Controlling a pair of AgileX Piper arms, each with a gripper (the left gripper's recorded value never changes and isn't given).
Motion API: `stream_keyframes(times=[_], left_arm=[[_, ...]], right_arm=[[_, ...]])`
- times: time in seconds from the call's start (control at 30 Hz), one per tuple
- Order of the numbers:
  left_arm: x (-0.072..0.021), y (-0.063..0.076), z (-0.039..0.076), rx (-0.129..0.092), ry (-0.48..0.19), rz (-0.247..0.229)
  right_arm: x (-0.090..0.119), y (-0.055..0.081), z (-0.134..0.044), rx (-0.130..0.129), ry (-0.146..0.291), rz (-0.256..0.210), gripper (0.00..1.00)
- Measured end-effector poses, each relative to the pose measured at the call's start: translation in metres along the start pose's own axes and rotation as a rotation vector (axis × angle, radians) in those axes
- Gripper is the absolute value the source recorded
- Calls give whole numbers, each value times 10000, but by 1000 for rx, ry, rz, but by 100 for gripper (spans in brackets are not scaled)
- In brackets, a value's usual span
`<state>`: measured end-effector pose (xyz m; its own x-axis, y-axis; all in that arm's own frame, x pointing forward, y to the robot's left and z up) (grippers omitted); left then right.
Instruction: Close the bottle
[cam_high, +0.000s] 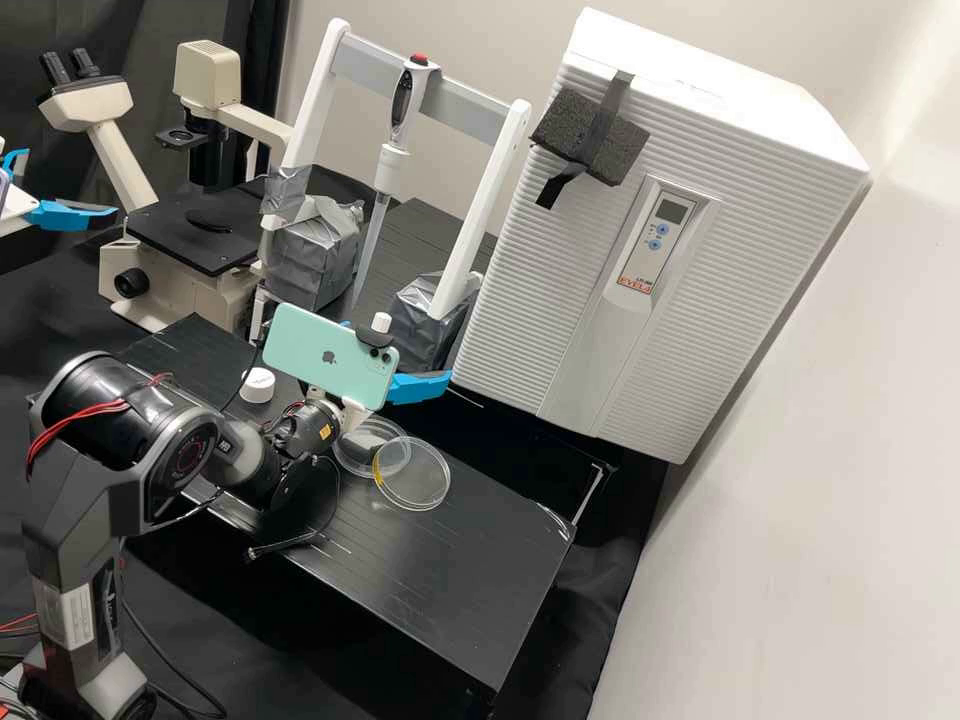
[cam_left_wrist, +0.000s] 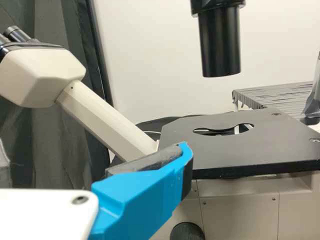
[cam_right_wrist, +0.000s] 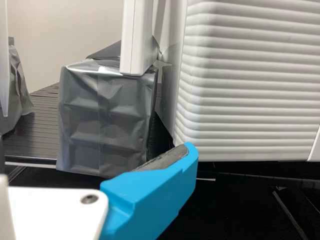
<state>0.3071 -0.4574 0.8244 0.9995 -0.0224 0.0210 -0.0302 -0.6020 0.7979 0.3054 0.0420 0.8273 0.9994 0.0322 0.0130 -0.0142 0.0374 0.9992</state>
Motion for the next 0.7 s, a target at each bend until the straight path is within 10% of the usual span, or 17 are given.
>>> stream_keyframes(times=[0.4, 0.7], left_arm=[[-16, -6, 16, 5, -18, -5], [-337, 24, 403, -57, -243, -16]], right_arm=[[0, 0, 0, 0, 0, 0, 100], [0, 0, 0, 0, 0, 0, 100]])
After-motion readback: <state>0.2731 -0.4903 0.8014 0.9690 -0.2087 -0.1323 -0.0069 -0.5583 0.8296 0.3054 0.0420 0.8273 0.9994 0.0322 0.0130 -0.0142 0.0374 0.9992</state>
